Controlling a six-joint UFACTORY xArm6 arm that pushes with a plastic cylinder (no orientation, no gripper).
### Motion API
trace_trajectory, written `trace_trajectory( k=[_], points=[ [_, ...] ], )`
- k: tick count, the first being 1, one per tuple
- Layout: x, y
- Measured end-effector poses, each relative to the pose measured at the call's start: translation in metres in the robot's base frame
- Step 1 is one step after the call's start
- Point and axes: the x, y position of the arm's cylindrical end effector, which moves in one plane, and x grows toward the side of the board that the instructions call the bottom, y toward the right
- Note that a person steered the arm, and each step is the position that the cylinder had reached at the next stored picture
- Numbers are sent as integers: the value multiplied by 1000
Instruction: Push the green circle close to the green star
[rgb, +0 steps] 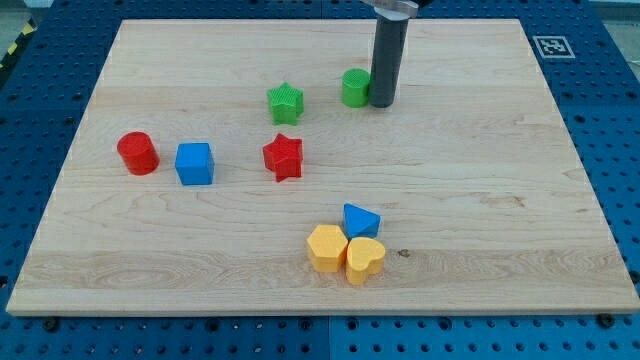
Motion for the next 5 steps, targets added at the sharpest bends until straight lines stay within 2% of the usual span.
trace_trajectory(
  k=[5],
  points=[
    [0,-66]
  ],
)
